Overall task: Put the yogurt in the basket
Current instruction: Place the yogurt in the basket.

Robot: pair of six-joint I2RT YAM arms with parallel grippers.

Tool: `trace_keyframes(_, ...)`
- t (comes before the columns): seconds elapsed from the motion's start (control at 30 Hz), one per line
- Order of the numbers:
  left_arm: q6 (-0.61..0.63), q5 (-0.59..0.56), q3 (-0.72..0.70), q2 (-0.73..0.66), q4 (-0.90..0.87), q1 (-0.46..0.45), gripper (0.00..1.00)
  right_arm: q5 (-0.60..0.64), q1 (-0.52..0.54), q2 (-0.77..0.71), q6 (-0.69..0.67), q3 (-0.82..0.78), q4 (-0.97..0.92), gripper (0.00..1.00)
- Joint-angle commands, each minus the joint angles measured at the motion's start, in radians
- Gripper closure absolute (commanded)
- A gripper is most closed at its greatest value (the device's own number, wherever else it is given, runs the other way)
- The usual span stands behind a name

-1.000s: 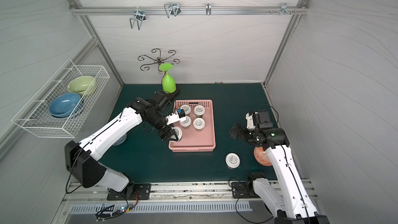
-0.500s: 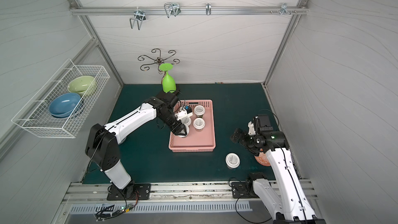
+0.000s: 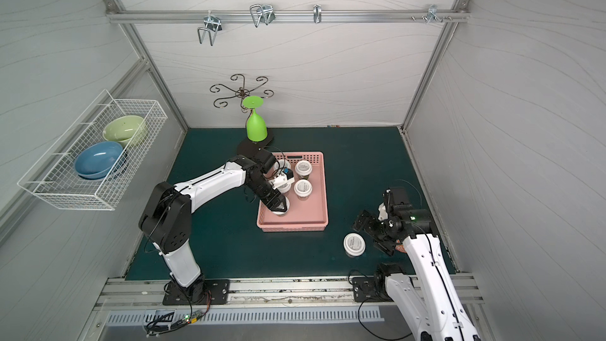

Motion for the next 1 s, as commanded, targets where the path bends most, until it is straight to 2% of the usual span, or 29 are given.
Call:
trace_keyframes(0.0,-0.005,0.010,-0.001,0.025,0.032,-0.007,0.29,0.001,0.001,0.005,-0.001,-0.019,-0.049,0.01)
trace_keyframes(0.33,-0.010,0.015,-0.023,0.040,0.053,-0.006,0.24,-0.070,0.046,0.046,-0.006,-0.071,0.007,0.01)
trace_keyframes(0.57,-0.026,0.012,-0.014,0.020,0.040,-0.007,0.12,-0.068,0.092,0.068,0.021,-0.085,0.036,0.01)
trace_keyframes(0.73,-0.029,-0.023,-0.005,-0.041,0.017,-0.006,0.06,-0.055,0.143,0.083,0.052,-0.099,0.056,0.01)
trace_keyframes(0.97,-0.026,-0.079,-0.006,-0.199,-0.001,-0.007,0.02,-0.014,0.191,0.117,0.069,-0.096,0.064,0.01)
